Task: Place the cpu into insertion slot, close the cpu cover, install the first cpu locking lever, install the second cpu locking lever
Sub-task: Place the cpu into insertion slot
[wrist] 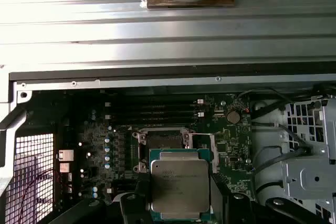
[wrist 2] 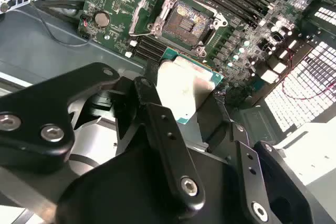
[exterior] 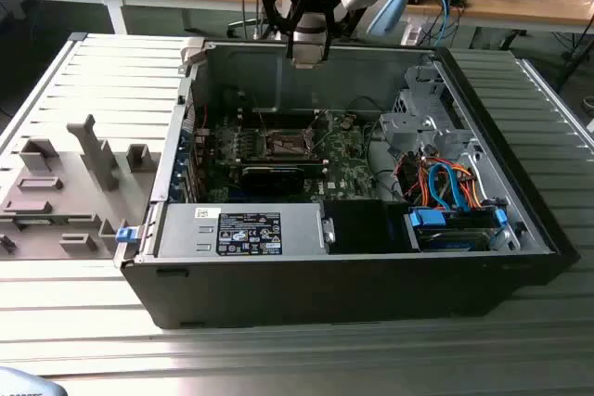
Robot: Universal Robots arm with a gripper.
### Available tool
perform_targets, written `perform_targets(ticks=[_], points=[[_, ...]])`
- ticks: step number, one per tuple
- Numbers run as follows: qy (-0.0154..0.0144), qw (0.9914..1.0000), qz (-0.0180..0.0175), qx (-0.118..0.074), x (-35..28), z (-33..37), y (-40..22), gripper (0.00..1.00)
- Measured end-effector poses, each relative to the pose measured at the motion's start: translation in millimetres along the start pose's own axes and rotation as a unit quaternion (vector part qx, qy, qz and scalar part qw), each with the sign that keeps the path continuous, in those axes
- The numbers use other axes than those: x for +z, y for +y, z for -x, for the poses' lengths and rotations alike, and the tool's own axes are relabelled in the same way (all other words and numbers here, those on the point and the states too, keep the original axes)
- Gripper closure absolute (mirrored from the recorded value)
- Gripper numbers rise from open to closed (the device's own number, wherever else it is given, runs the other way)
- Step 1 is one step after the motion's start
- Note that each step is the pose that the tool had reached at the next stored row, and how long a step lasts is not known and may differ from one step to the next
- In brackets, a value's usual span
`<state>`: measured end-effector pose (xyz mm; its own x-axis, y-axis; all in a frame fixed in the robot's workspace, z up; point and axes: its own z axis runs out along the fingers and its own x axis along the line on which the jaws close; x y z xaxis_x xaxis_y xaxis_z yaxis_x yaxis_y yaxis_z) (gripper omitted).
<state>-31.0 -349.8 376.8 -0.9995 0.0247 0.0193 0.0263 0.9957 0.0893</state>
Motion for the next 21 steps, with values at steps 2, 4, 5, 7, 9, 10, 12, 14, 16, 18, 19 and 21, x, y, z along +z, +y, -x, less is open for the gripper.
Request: perform_targets(ticks=[2,4,5,7,9,10,12,14,16,18,19,21], points=[[0.0,1.0,0.0,0.0,0.4,0.0,0.0,0.46],[0.0,1.0,0.0,0.0,1.3,0.0,-0.1,0.46],[0.0,1.0,0.0,0.0,1.4,0.0,-0.1,0.46],[0.0,1.0,0.0001,0.0,1.7,0.0,-0.1,0.46],[0.0,1.0,0.0,0.0,3.1,0.0,-0.3,0.46],[0.0,1.0,0.0,0.0,4.3,0.0,-0.4,0.46],[0.0,1.0,0.0,0.0,4.4,0.0,-0.4,0.46],[0.0,1.0,0.0,0.0,4.7,0.1,-0.4,0.46],[0.0,1.0,0.0,0.0,9.3,0.2,-0.8,0.46],[0.0,1.0,0.0,0.0,9.6,0.1,-0.8,0.46],[0.0,1.0,0.0,0.0,9.8,0.1,-0.9,0.46],[0.0,1.0,0.0,0.0,12.2,0.2,-1.1,0.46]])
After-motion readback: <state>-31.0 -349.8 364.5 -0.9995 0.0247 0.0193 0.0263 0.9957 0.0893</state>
